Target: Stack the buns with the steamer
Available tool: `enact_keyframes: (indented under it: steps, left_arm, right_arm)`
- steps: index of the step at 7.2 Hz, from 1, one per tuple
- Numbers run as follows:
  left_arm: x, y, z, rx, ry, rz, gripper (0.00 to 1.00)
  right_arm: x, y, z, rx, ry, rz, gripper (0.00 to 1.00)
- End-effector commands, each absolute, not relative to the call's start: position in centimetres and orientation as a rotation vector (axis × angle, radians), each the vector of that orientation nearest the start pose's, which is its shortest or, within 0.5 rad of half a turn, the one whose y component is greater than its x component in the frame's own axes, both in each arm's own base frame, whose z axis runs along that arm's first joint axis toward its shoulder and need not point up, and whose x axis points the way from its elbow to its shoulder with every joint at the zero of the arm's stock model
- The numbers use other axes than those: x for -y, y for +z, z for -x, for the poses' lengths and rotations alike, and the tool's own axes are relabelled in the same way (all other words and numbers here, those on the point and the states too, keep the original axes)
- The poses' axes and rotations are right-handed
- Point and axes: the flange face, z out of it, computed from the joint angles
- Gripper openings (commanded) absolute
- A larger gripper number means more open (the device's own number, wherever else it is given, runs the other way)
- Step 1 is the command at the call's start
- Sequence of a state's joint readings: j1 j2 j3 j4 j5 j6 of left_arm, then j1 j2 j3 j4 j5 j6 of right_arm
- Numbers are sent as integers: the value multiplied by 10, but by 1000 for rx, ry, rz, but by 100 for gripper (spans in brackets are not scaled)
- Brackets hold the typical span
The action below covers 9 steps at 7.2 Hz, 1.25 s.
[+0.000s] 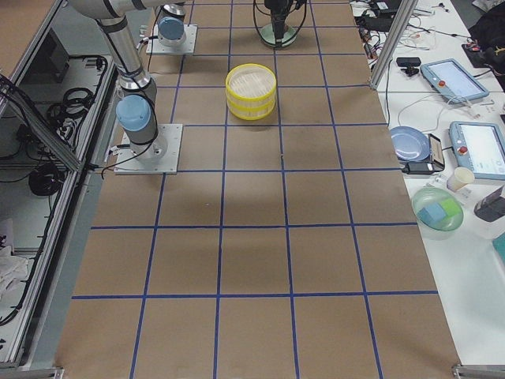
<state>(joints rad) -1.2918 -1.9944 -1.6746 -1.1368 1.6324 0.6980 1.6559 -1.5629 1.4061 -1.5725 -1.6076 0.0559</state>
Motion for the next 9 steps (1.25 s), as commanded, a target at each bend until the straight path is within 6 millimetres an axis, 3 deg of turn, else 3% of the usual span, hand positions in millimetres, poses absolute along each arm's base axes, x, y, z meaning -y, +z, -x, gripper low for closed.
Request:
enact_keyframes:
  steps: [1, 2, 4, 6, 7, 8, 9]
  left_arm:
    - [605, 314, -12, -3152, 206, -364, 0]
    - [593, 344, 29, -3214, 168, -186, 0]
    - [563, 393, 131, -3276, 66, 21, 0]
    - [529, 395, 235, -3462, 177, 138, 0]
    - [513, 386, 278, -3459, 244, 137, 0]
    - [497, 376, 312, -3483, 299, 84, 0]
    - [487, 362, 328, -3567, 403, 107, 0]
  right_arm:
    - [493, 572, -171, -3153, -302, 30, 100]
    - [492, 570, -171, -3154, -297, 30, 100]
    - [493, 570, -171, -3155, -300, 28, 100]
    - [493, 570, -170, -3157, -300, 25, 100]
    - [494, 569, -170, -3155, -298, 25, 100]
    - [494, 569, -170, -3155, -300, 25, 100]
    - [494, 569, -170, -3155, -300, 23, 100]
